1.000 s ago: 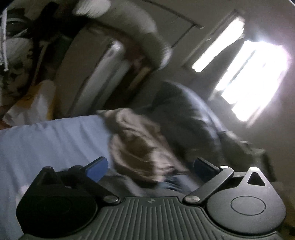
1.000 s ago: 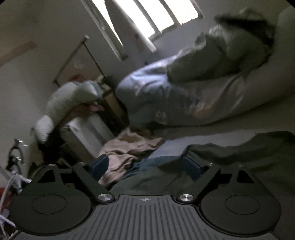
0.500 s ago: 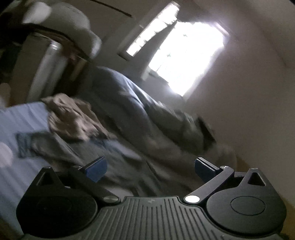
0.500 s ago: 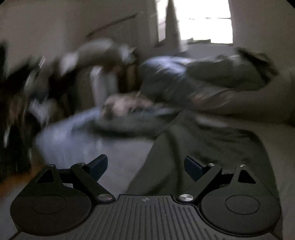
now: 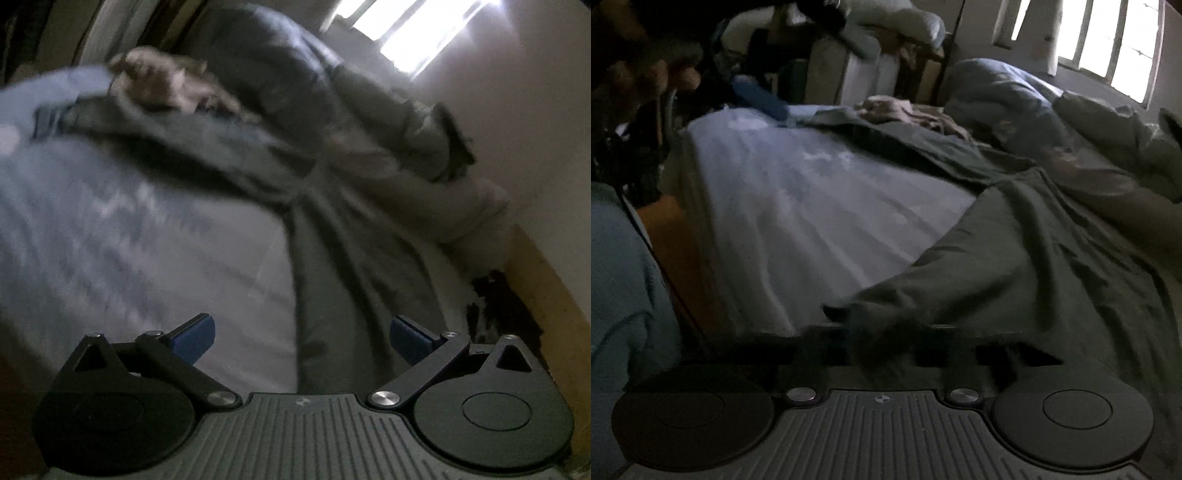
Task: Fold clothes
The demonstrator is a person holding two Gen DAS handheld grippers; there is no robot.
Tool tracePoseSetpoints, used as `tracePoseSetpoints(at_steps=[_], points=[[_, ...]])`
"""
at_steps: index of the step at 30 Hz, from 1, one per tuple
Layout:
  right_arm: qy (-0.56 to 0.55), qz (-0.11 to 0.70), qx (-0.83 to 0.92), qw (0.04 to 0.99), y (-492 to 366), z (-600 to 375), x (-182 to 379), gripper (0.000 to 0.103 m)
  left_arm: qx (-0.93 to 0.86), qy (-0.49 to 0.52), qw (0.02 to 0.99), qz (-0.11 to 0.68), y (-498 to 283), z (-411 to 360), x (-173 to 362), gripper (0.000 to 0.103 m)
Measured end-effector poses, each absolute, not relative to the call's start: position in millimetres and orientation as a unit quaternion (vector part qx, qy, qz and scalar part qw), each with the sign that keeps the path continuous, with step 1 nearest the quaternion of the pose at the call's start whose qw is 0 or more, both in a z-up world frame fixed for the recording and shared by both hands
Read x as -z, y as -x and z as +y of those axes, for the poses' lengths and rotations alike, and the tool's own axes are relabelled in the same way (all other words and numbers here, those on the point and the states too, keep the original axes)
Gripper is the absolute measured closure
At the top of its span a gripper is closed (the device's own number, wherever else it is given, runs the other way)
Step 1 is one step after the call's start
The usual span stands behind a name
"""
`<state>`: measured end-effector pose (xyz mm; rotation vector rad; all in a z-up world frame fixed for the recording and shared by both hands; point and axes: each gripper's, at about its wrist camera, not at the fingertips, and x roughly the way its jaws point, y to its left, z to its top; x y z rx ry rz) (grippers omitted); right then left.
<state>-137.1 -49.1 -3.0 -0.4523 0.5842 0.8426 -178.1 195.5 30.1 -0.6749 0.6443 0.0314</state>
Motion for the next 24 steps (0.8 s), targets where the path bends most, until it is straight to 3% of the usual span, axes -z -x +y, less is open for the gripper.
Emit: tracePoseSetpoints(at_steps=[6, 15, 21, 24], points=[[-0.088, 0.355, -0.351, 0.862, 102, -119, 9, 0.093, 0.010, 0.366, 0.863, 0.348, 175, 180, -2, 0.000], [-0.386, 0.393, -0.288, 0.783, 78, -205, 56, 0.093, 0.031, 0.387, 0.840, 0.378, 154, 154, 19, 0.000], [-0.444, 0.404, -0.301, 0.741, 77, -219, 77, 0.093, 0.067, 0.412, 0.822, 0.389, 138, 130, 34, 0.000], [-0.363, 0.383, -0.342, 0.778, 85, -204, 57, 0.093, 0.080, 0.432, 0.812, 0.384, 132, 123, 38, 0.000]])
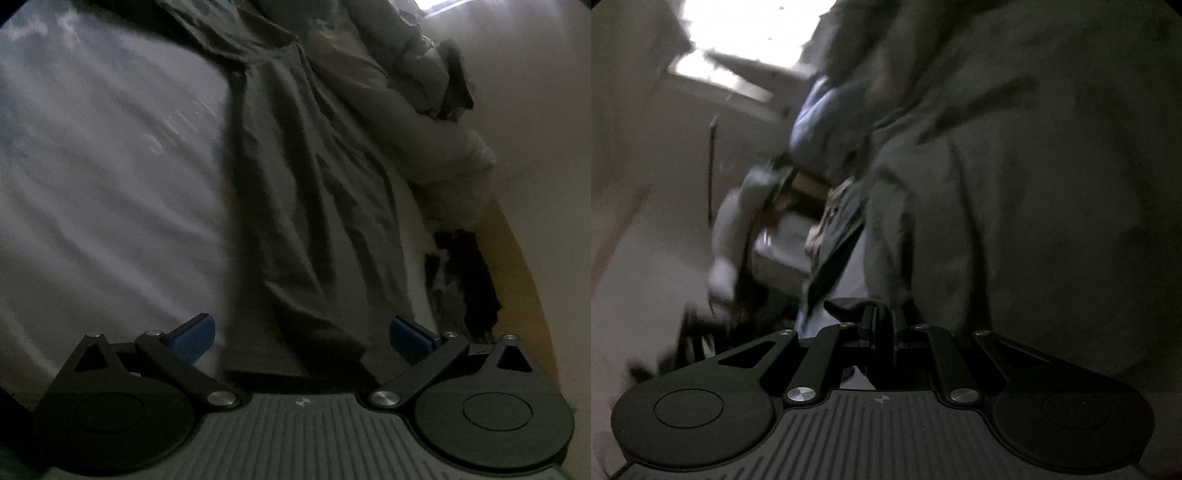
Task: Fold clothes
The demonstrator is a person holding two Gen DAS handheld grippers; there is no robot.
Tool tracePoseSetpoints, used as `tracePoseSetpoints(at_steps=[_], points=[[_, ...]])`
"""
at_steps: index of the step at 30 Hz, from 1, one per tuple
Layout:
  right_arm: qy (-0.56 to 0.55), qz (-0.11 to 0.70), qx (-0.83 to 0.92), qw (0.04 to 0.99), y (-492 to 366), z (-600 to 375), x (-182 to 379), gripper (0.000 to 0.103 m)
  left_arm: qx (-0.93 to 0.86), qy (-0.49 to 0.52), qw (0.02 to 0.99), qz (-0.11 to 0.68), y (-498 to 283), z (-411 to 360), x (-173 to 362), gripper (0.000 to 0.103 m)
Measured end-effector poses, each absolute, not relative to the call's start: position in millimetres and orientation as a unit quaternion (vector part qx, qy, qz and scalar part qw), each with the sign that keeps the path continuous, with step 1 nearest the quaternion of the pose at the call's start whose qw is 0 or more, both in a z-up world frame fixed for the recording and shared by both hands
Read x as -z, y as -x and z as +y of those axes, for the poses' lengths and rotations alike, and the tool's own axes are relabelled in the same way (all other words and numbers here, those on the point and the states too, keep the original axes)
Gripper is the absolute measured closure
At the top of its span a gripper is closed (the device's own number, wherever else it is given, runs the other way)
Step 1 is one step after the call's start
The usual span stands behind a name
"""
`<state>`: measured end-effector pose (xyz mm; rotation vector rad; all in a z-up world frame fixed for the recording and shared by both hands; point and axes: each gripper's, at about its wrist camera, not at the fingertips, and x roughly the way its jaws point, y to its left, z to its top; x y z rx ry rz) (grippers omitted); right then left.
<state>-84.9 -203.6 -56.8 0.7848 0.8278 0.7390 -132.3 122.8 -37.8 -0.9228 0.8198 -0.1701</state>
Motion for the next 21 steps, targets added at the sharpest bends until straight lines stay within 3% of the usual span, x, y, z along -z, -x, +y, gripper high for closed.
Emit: tracePoseSetpoints(at_steps=[4, 6, 7, 8, 11, 12, 13, 15, 17, 21], points=[[-0.235, 0.351, -0.385, 0.821, 105, -177, 28, 0.093, 0.090, 0.456, 0.804, 0.369, 136, 123, 42, 0.000], [-0.172, 0.335, -0.402, 0.835, 115, -163, 14, 0.090, 0.096, 0.462, 0.802, 0.365, 138, 125, 44, 0.006], [-0.140, 0.327, -0.409, 0.840, 120, -155, 9, 0.089, 0.101, 0.467, 0.800, 0.362, 139, 126, 44, 0.017], [-0.112, 0.323, -0.413, 0.844, 126, -149, 5, 0.088, 0.104, 0.471, 0.799, 0.359, 140, 127, 45, 0.037], [-0.081, 0.322, -0.422, 0.844, 140, -137, -1, 0.086, 0.095, 0.467, 0.801, 0.361, 140, 128, 42, 0.067], [-0.076, 0.323, -0.423, 0.843, 143, -135, -3, 0.083, 0.093, 0.461, 0.803, 0.365, 140, 129, 41, 0.073], [-0.073, 0.323, -0.425, 0.843, 146, -133, -4, 0.076, 0.090, 0.455, 0.806, 0.368, 140, 129, 40, 0.088], [-0.073, 0.320, -0.431, 0.841, 150, -133, -7, 0.065, 0.083, 0.450, 0.811, 0.365, 140, 130, 36, 0.088], [-0.077, 0.314, -0.434, 0.841, 154, -135, -10, 0.046, 0.078, 0.456, 0.816, 0.345, 145, 137, 31, 0.092], [-0.089, 0.305, -0.430, 0.845, 155, -142, -13, 0.036, 0.037, 0.460, 0.832, 0.308, 156, 157, 16, 0.094]])
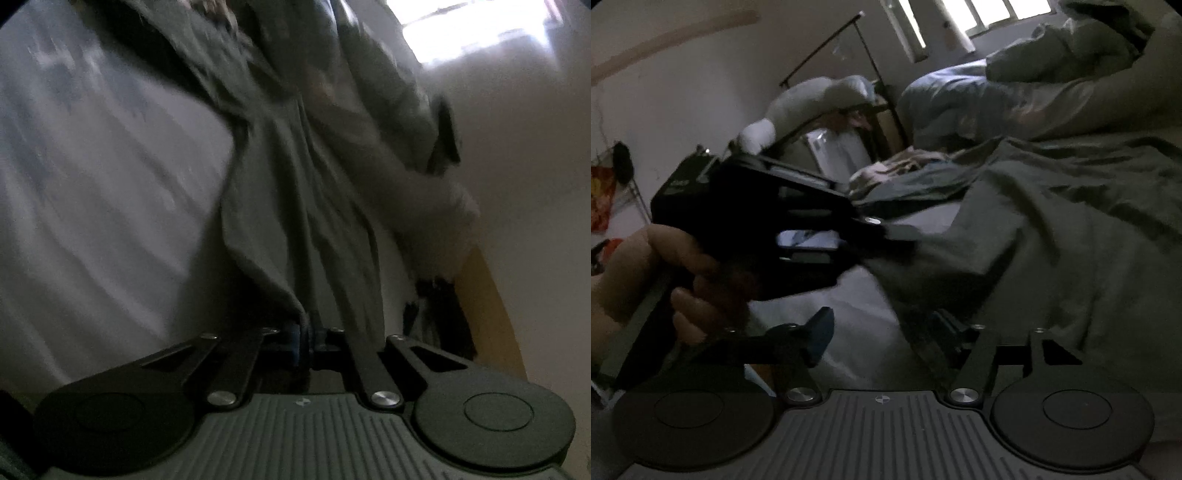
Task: Fold clothes
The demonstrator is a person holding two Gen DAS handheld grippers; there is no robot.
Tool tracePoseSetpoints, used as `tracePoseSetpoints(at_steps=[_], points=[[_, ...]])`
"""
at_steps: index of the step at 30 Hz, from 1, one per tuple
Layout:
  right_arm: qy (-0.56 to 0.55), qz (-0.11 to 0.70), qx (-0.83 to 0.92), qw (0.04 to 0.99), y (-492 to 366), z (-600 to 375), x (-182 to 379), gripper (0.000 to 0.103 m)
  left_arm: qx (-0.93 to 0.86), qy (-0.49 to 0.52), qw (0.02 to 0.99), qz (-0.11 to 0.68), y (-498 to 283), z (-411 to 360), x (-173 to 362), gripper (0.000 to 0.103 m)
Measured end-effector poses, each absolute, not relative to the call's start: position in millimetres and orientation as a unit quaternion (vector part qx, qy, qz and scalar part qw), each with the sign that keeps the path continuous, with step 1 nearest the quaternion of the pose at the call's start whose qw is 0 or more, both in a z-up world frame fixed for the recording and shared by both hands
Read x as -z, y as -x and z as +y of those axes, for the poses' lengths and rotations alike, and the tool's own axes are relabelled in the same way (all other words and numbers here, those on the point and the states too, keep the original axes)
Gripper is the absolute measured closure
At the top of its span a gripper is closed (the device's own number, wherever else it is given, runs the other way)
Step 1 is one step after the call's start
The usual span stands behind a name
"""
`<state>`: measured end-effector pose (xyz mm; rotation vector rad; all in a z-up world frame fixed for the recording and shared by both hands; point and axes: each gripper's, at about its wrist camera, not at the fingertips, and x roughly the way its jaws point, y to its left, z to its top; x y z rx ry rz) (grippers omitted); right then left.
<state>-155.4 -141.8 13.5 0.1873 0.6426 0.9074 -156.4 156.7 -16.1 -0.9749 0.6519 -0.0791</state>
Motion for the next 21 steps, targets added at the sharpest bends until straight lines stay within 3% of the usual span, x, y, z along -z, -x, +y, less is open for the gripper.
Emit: tracePoseSetpoints(at_steps=[2, 5, 13, 16, 21], points=[[-0.095, 0.302, -0.421, 0.850, 151, -145, -13, 0.026, 0.008, 0.457, 0.838, 0.298, 161, 167, 10, 0.095], [-0.111, 0.306, -0.407, 0.853, 145, -150, -11, 0.025, -0.032, 0.452, 0.840, 0.297, 168, 179, 8, 0.096], [-0.117, 0.323, -0.360, 0.867, 132, -156, 2, 0.020, -0.130, 0.419, 0.813, 0.383, 182, 184, 37, 0.096], [-0.125, 0.326, -0.350, 0.869, 127, -158, 4, 0.014, -0.158, 0.435, 0.807, 0.367, 193, 195, 39, 0.096], [-0.151, 0.341, -0.323, 0.870, 117, -164, 13, 0.014, -0.208, 0.430, 0.808, 0.345, 200, 205, 27, 0.088]])
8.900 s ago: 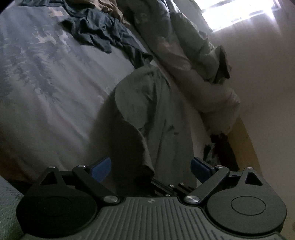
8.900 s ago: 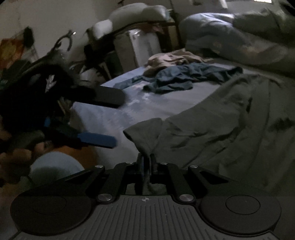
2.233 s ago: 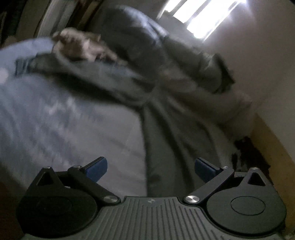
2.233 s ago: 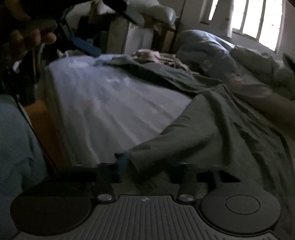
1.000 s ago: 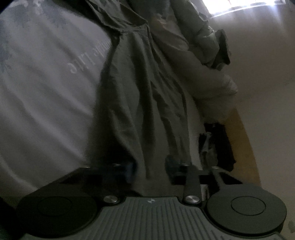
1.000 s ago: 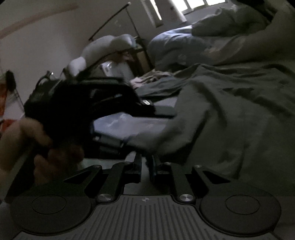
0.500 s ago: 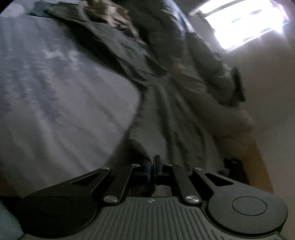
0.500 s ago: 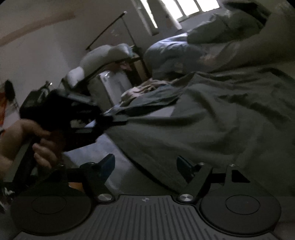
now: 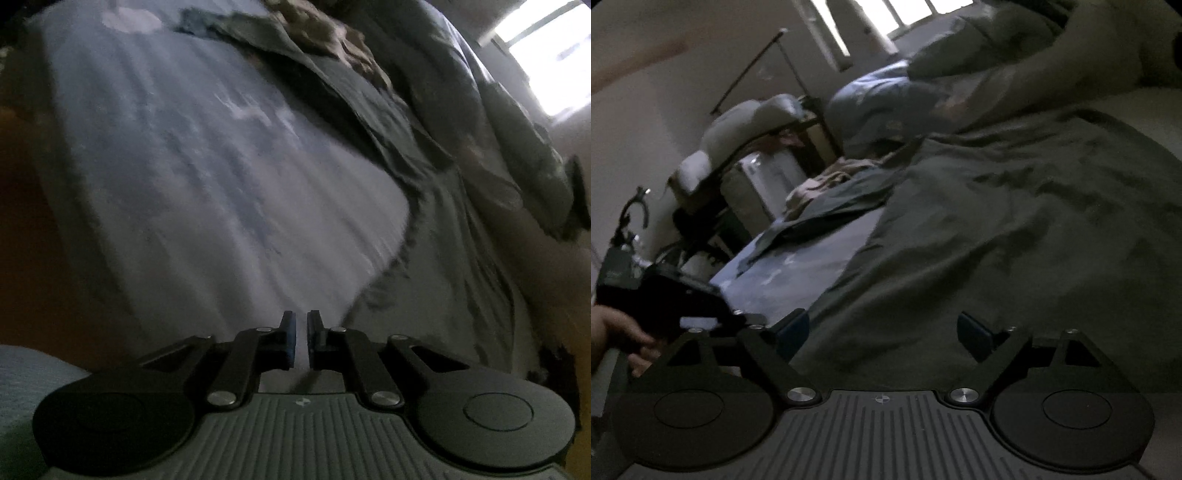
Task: Fold clothes
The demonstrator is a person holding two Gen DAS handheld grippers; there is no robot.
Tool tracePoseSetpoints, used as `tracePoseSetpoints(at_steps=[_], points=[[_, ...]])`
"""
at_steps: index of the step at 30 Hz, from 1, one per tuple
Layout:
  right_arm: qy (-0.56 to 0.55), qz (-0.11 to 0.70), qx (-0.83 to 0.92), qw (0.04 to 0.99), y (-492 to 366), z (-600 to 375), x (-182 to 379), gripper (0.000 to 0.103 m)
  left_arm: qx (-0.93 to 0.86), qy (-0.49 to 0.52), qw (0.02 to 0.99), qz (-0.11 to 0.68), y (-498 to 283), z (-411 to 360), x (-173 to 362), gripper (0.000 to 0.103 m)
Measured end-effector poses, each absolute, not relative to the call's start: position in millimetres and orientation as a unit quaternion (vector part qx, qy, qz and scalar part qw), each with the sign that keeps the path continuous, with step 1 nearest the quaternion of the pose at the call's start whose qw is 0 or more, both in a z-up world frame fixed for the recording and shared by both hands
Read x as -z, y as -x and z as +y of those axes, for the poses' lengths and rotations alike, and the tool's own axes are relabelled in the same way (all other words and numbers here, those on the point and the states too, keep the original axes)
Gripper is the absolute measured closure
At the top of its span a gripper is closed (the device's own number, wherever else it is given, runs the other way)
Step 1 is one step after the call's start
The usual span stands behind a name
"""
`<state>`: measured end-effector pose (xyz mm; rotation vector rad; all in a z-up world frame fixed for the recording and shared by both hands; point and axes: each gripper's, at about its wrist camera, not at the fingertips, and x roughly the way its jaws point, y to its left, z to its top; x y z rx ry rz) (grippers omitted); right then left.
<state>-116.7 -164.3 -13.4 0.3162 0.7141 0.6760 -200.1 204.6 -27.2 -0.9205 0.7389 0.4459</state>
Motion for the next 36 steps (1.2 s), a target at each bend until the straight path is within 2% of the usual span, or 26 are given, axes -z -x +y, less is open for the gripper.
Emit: tracePoseSetpoints(at_steps=[4, 13, 15, 19, 20, 24, 28, 33, 36], points=[[-0.184, 0.347, -0.287, 0.874, 110, -179, 16, 0.013, -0.230, 0.391, 0.840, 0.298, 196, 192, 7, 0.083], [-0.316, 0.353, -0.226, 0.851, 93, -225, 27, 0.013, -0.172, 0.324, 0.885, 0.288, 177, 139, -19, 0.080], [-0.320, 0.350, -0.218, 0.853, 93, -229, 28, 0.013, -0.163, 0.321, 0.888, 0.286, 173, 130, -21, 0.076], [-0.334, 0.342, -0.205, 0.854, 94, -239, 32, 0.013, -0.157, 0.326, 0.891, 0.274, 168, 118, -20, 0.055], [-0.343, 0.340, -0.199, 0.853, 94, -243, 34, 0.013, -0.151, 0.324, 0.893, 0.273, 166, 113, -21, 0.052], [-0.372, 0.328, -0.172, 0.851, 93, -262, 38, 0.013, -0.125, 0.308, 0.901, 0.278, 160, 95, -23, 0.047], [-0.375, 0.303, -0.119, 0.868, 94, -285, 39, 0.013, -0.098, 0.317, 0.900, 0.281, 151, 81, -22, 0.036], [-0.380, 0.262, -0.042, 0.886, 100, -323, 41, 0.013, -0.050, 0.326, 0.900, 0.286, 135, 58, -17, 0.034], [-0.395, 0.245, 0.001, 0.885, 103, -349, 45, 0.013, -0.011, 0.318, 0.902, 0.294, 127, 42, -16, 0.028]])
